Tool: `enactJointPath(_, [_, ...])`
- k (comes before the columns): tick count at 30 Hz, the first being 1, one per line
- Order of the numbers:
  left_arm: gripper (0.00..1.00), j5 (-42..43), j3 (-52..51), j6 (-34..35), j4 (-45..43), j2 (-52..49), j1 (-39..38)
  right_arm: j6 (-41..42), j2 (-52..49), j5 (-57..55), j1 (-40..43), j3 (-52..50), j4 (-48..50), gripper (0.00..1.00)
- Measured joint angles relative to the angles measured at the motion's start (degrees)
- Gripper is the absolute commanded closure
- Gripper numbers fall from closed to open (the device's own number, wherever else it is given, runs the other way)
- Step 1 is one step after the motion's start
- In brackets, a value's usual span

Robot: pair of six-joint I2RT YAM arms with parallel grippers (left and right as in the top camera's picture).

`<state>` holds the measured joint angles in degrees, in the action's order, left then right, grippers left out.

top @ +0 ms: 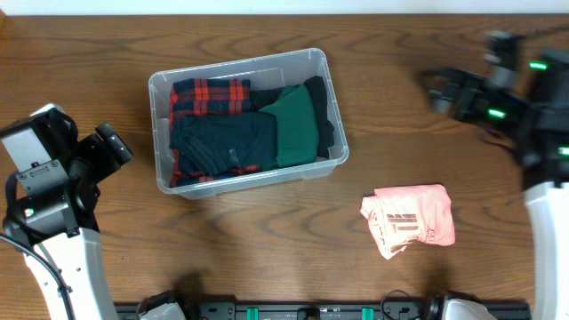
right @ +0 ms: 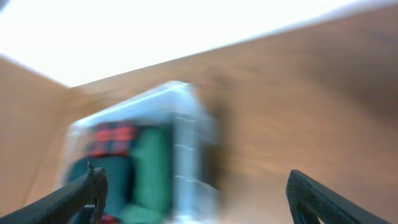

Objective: Pack container
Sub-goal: 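Open the right gripper and retract it to the right, then lower the right gripper onto the pink garment and grasp it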

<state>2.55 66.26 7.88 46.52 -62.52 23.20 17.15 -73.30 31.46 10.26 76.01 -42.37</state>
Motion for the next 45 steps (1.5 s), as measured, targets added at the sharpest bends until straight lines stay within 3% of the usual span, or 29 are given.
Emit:
enactJointPath(4, [0.02, 0.0, 0.0, 0.0, 0.0, 0.0, 0.0, -4.7, -3.0, -1.5, 10.8, -0.6, -11.9, 0.09])
enactJointPath(8, [0.02, 0.0, 0.0, 0.0, 0.0, 0.0, 0.0, -10.0, -7.6, -5.5, 13.9, -3.1, -15.1, 0.04])
enactJointPath(22, [0.02, 0.0, 0.0, 0.0, 0.0, 0.0, 0.0, -30.0, -28.3, -6.7, 14.5, -7.1, -11.9, 0.02])
enactJointPath(28, [0.02, 0.0, 0.0, 0.0, 0.0, 0.0, 0.0, -39.2, -32.8, -2.9, 14.2, -7.3, -18.5, 0.01])
enactJointPath(35, [0.02, 0.0, 0.0, 0.0, 0.0, 0.0, 0.0, -43.8, -32.9, -6.8, 12.7, -8.2, -24.8, 0.01])
enactJointPath(42, [0.02, 0.0, 0.0, 0.0, 0.0, 0.0, 0.0, -44.7, -32.9, -11.2, 12.6, -12.6, -27.9, 0.08])
enactJointPath(45, [0.02, 0.0, 0.0, 0.0, 0.0, 0.0, 0.0, -45.0, -32.9, -12.6, 12.5, -15.3, -26.1, 0.17])
